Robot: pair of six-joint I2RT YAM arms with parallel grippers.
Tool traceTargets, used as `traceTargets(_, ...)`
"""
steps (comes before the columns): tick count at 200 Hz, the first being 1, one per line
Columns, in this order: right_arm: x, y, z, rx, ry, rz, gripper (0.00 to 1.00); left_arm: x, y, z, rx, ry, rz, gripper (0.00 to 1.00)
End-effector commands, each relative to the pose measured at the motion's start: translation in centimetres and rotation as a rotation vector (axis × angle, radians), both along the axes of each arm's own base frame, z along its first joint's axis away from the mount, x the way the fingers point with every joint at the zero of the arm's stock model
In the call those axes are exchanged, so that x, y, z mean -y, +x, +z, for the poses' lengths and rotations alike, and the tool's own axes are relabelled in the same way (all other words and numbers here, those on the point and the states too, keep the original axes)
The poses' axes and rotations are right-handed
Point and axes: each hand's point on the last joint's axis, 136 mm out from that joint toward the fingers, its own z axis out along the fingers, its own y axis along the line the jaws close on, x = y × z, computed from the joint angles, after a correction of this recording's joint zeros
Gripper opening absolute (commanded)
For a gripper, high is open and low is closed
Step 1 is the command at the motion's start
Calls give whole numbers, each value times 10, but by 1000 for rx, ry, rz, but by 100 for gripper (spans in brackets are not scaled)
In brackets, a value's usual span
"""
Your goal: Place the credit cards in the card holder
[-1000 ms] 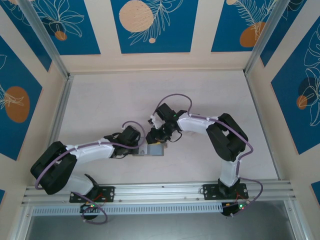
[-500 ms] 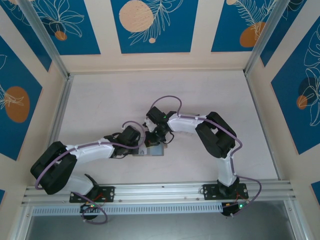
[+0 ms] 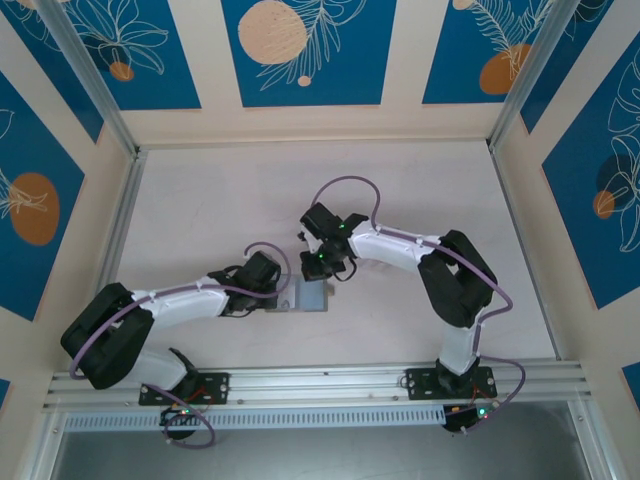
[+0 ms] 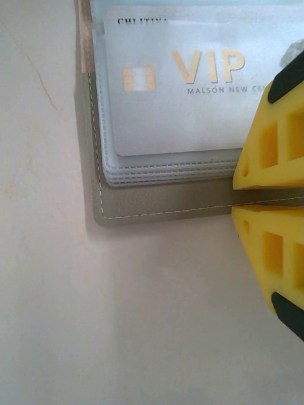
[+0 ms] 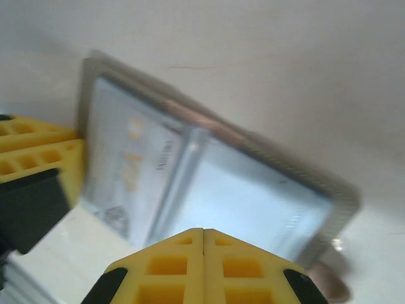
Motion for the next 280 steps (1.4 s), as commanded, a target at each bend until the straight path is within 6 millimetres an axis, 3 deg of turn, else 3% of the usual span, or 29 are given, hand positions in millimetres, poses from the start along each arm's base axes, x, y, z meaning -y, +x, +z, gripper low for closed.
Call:
traceTargets(1,24,-1,-23,-23,-148,-12,1,-21,-24,-26,-92,83,-1,13)
traceTargets(40,20,-6,-50,-55,-201,1,0,-21,-24,-25,-91,90,-5,13)
traceTargets(59,8,-16,-55,-89,-178,39,0,-21,-24,-25,-92,92,-7,13)
traceTargets(87,-16,-29,-48,-152,-63,75,0,-19,-22,-24,-89,91,-11,13)
traceTargets(131,-41,-33,-25,-230,143,79,0,-14,-21,-21,-92,79,-24,13)
traceTargets(162,-58,-33,-24,-286,225,75,9,-8,-21,-14,-86,46,-29,16)
traceTargets(191,-61,-32,-30,-303,230,59,17,-9,-20,3,-51,23,-23,21)
traceTargets(226,-62,-32,-36,-330,233,48,20,-16,-19,33,28,-6,-21,31)
traceTargets(254,-61,-30,-38,-349,225,28,22,-2,-26,46,37,-71,-99,35)
traceTargets(280,-66,-28,-25,-369,289,22,27,13,-33,47,35,-93,-180,38)
